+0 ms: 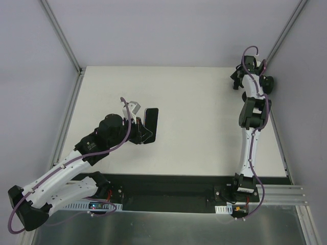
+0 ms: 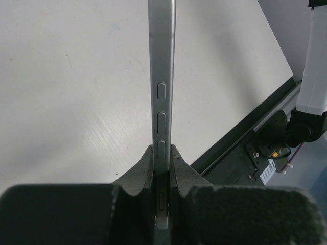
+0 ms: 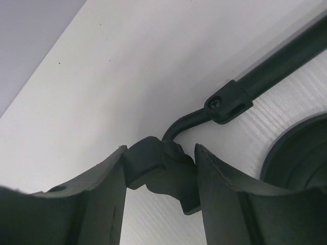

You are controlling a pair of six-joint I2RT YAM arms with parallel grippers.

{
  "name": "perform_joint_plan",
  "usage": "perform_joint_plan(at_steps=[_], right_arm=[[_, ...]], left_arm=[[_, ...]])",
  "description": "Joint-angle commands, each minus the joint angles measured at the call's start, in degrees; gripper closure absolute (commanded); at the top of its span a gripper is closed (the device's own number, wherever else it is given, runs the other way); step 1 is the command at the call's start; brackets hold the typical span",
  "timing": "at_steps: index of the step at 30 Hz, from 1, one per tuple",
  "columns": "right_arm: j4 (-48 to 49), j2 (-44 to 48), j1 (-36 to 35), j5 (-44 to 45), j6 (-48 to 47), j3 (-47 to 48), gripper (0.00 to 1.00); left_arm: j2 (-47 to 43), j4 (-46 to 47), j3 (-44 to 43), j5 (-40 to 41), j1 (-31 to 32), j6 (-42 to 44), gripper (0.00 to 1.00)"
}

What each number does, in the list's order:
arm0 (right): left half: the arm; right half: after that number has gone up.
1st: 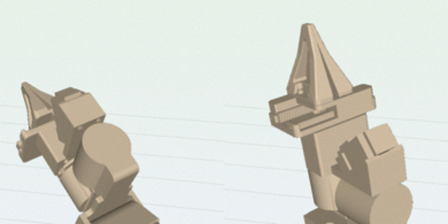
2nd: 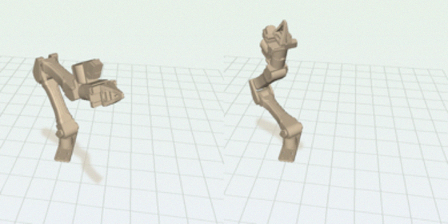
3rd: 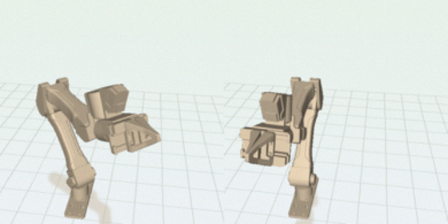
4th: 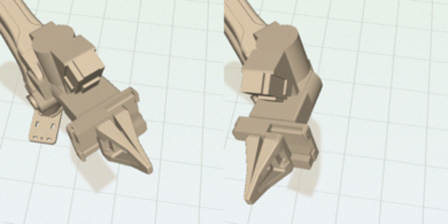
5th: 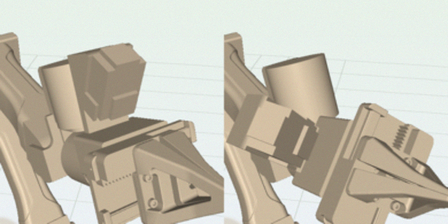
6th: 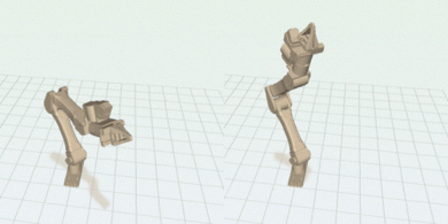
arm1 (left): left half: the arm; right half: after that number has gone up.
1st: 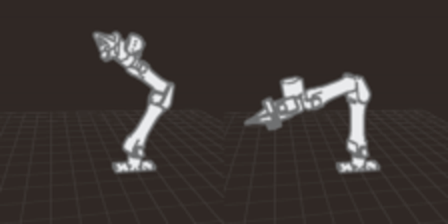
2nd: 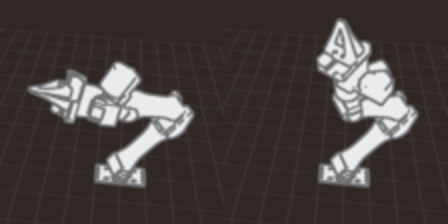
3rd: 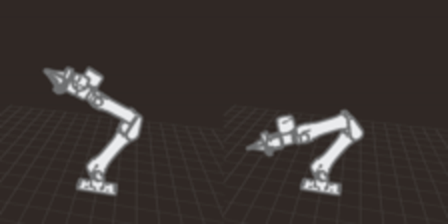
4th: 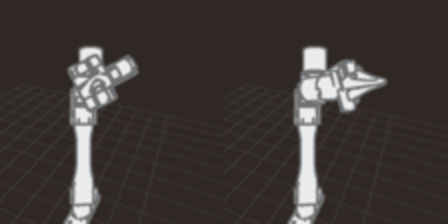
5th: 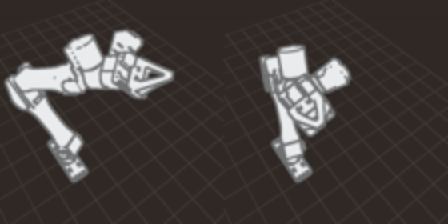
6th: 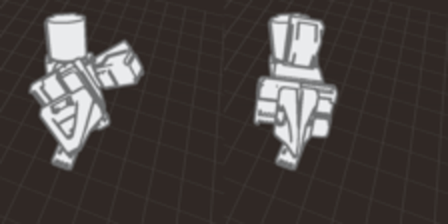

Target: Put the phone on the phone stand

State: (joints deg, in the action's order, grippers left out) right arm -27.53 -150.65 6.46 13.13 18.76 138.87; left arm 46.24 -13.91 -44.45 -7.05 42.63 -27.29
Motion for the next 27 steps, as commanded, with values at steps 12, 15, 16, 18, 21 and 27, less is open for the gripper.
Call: perform_joint_plan(at_steps=[12, 15, 16, 18, 21, 27], right_arm=[[8.03, 4.75, -1.71, -1.1, -8.54, -5.81, 0.9], [5.65, 5.28, -2.85, 3.04, -11.11, -3.78, 0.99], [5.21, 5.45, -2.94, 4.53, -11.9, -3.69, 0.99], [4.51, 5.98, -3.21, 5.68, -12.7, -3.43, 0.99], [3.36, 5.72, -4.17, 10.07, -16.9, -1.15, 0.99], [7.57, 5.89, -6.37, 16.22, -28.69, -0.09, 0.99]], left_arm=[[-1.68, 5.56, -1.43, -1.12, -0.71, -0.84, 1.0], [-1.68, 5.56, -1.43, -1.21, -0.8, -0.92, 1.0], [-1.59, 5.56, -1.52, -1.21, -0.8, -1.01, 1.0], [-1.33, 5.48, -1.52, -1.48, -0.8, -1.19, 1.0], [-1.15, 5.39, -1.96, -1.92, -0.8, -1.36, 1.0], [-0.98, 5.3, -2.05, -2.09, -0.88, -1.63, 1.0]])
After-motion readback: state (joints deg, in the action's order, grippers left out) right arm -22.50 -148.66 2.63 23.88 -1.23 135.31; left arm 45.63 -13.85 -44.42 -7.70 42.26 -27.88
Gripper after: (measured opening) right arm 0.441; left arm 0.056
